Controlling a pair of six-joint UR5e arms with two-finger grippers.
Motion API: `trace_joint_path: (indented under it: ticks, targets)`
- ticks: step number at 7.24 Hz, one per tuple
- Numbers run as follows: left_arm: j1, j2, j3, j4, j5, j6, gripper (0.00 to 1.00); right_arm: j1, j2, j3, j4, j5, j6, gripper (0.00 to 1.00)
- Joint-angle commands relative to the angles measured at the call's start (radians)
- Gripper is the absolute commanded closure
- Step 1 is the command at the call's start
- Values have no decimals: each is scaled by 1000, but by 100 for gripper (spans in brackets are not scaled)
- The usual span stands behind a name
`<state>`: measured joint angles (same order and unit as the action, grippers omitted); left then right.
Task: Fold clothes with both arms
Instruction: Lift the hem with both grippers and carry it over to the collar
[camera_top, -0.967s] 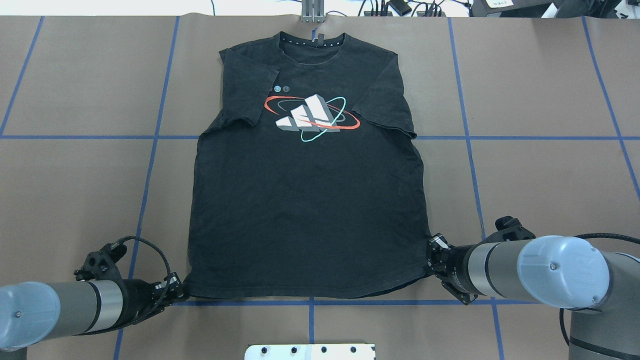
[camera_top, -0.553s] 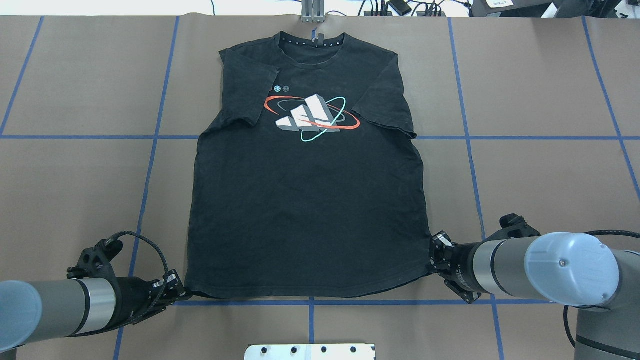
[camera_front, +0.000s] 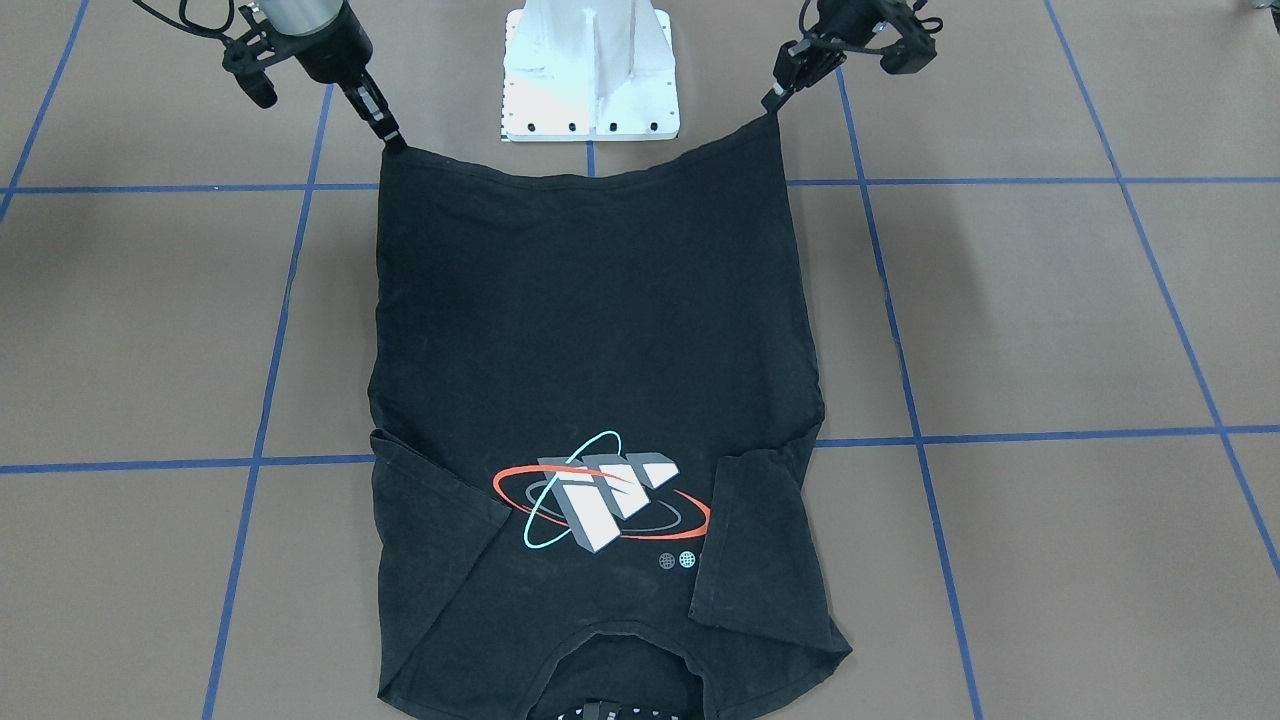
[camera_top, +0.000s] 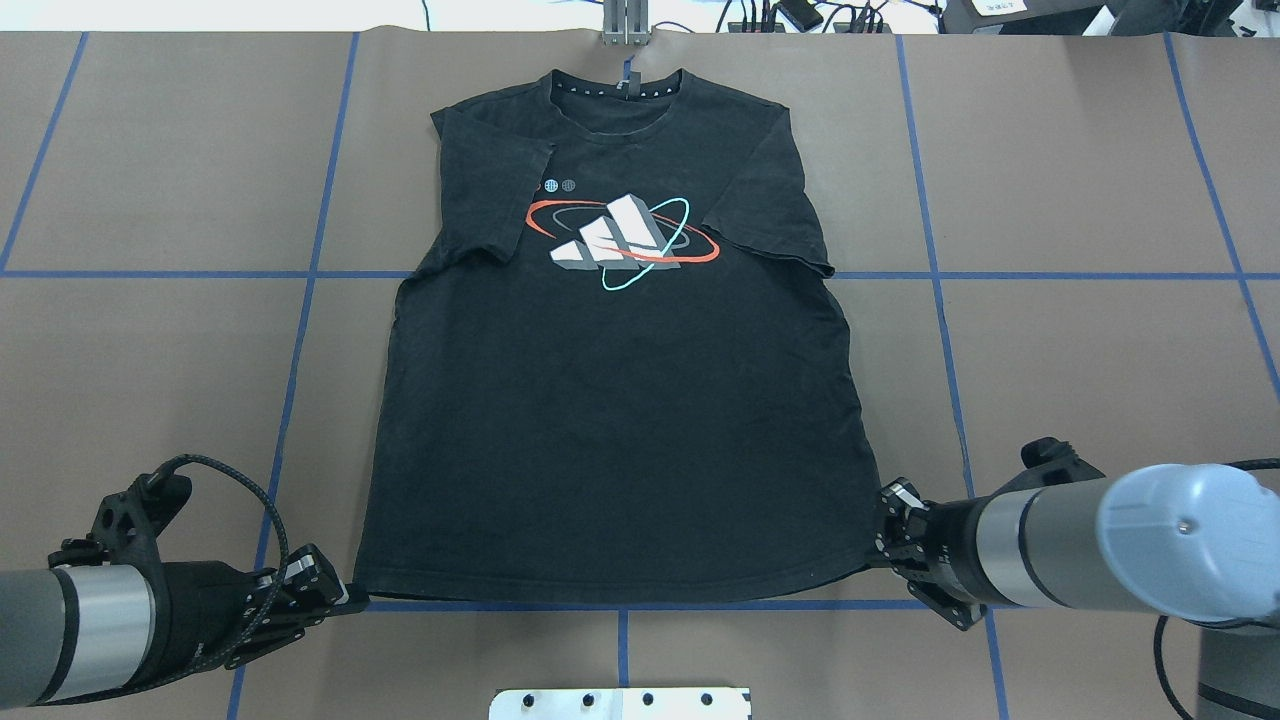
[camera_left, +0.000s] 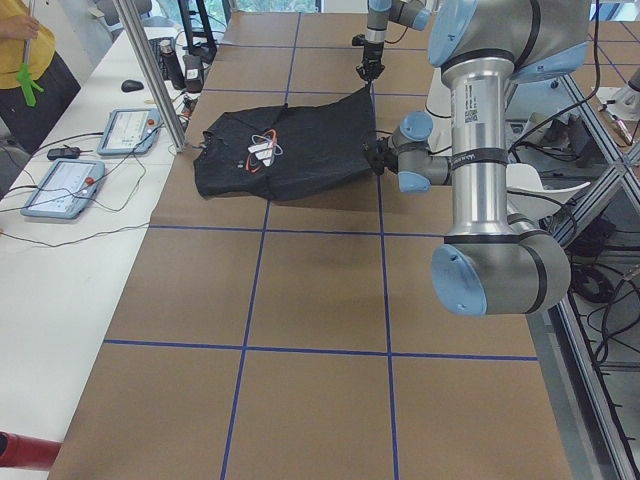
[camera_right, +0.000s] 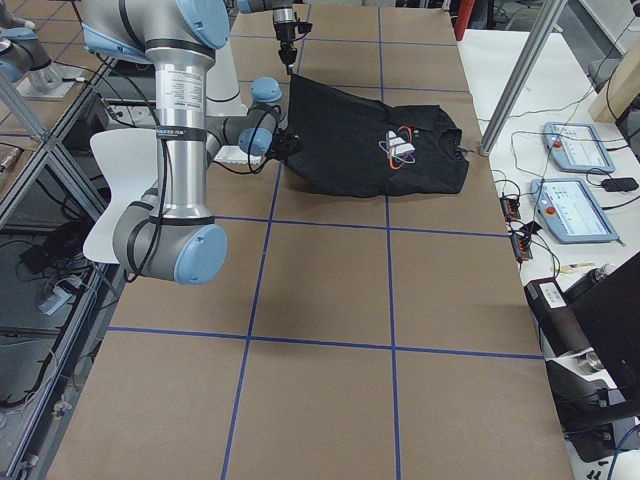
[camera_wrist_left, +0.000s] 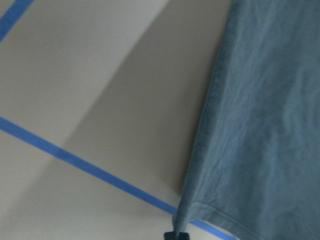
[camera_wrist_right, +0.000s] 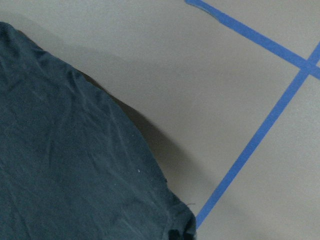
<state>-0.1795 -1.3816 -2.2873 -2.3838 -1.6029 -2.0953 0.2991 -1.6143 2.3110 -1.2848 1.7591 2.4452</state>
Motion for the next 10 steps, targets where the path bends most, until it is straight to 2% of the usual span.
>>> trace_joint_path:
  ticks: [1, 4, 6, 7, 8, 10]
  targets:
    - [5, 9, -65, 0, -2, -3, 100, 2, -42, 59, -1, 42, 0, 100]
    - [49, 38, -113, 0, -2, -31, 100, -3, -59, 105, -1, 141, 1, 100]
    - [42, 24, -117, 1, 3, -31, 100, 30, -73, 136, -1, 157, -5, 100]
    - [22, -5, -88, 3, 0, -13, 100, 66, -49, 96, -1, 160, -11, 100]
    - [-73, -54, -57, 9, -6, 42, 100, 154, 62, 18, -16, 186, -58, 100]
    - [-260, -245, 71, 64, -87, 127, 100, 330, 233, -169, -51, 275, -84, 100]
